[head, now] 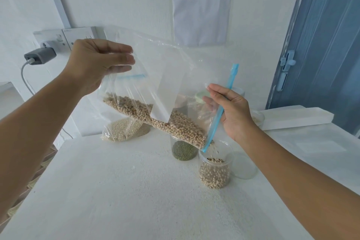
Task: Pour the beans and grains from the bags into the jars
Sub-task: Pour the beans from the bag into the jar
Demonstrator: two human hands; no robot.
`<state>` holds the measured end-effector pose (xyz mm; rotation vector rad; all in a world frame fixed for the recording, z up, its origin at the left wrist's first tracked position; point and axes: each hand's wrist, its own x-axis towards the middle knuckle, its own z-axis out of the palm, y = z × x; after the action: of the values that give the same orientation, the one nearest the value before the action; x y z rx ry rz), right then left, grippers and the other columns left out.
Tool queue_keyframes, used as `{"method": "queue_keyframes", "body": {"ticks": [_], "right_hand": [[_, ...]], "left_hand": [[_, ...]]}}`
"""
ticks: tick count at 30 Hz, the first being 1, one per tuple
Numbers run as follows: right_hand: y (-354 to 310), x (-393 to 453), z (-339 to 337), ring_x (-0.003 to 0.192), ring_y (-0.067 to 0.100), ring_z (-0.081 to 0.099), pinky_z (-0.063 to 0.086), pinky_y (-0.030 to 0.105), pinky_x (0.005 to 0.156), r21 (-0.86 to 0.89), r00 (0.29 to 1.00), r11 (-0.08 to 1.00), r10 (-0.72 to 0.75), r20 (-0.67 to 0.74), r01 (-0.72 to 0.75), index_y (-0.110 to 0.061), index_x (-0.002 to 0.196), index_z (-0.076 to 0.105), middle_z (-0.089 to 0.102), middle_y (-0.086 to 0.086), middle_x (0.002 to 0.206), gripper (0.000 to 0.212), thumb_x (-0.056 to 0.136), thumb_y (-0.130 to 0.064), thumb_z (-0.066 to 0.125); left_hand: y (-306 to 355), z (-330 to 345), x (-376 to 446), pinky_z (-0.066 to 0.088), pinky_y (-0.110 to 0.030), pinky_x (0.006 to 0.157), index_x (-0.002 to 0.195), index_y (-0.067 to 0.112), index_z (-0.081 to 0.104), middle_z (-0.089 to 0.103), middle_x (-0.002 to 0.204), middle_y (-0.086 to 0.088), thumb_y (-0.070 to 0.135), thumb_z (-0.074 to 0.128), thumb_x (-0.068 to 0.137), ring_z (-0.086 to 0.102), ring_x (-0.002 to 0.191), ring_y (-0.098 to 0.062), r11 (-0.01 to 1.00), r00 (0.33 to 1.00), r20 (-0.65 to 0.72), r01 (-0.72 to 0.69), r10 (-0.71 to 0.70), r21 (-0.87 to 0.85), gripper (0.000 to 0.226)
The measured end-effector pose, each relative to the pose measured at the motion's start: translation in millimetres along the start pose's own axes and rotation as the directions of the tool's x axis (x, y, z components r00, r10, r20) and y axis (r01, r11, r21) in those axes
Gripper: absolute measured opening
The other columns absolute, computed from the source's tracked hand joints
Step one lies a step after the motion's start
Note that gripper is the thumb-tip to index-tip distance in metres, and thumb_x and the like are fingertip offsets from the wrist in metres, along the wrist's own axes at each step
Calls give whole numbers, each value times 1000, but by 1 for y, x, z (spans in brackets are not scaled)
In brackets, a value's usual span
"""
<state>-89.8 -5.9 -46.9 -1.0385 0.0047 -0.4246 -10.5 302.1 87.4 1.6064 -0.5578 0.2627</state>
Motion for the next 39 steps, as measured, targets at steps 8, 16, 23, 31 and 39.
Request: {"method": "queue_keyframes", "body": {"ticks": [8, 16, 23, 31, 39], "right_hand": [[0, -1, 0, 106, 34, 75, 60, 37, 96, -3, 1000, 1000, 13, 1, -13, -7, 111, 77, 77, 9, 117, 22, 92, 1, 71], [2, -2, 2, 105, 32, 75, 60, 36, 95, 3, 1000, 1000, 19, -8, -19, -9, 110, 77, 77, 8, 116, 22, 91, 0, 72], [1, -3, 2, 105, 32, 75, 61, 34, 91, 9, 1000, 1000, 21, -6, -21, -9, 110, 77, 77, 9, 116, 22, 91, 0, 72], [-2, -4, 1, 104, 31, 76, 60, 31, 85, -1, 1000, 1000, 12, -5, -12, -11, 109, 78, 78, 7, 115, 22, 89, -2, 74], [-5, -4, 1, 105, 32, 75, 60, 32, 87, 4, 1000, 1000, 7, -5, -7, -9, 111, 77, 77, 8, 116, 23, 90, -1, 73]], "left_hand": [[2, -1, 0, 63, -41, 89, 111, -6, 75, 79, 89, -13, 2, 87, 74, 77, 94, -32, 1000, 1000, 6, -7, 7, 6, 39], [4, -1, 0, 63, -42, 89, 107, -4, 76, 79, 91, -14, 3, 88, 73, 77, 95, -34, 1000, 1000, 4, -13, 13, 18, 36], [6, -2, -1, 63, -42, 89, 102, -1, 78, 79, 90, -14, 3, 88, 74, 77, 95, -34, 1000, 1000, 7, -10, 10, 16, 30], [9, 2, -4, 64, -40, 88, 104, -2, 77, 79, 90, -12, 2, 87, 74, 77, 94, -32, 1000, 1000, 10, -14, 14, 10, 32], [10, 2, -2, 63, -40, 88, 100, 1, 79, 79, 89, -13, 3, 87, 74, 78, 94, -32, 1000, 1000, 6, -13, 13, 5, 28]]}}
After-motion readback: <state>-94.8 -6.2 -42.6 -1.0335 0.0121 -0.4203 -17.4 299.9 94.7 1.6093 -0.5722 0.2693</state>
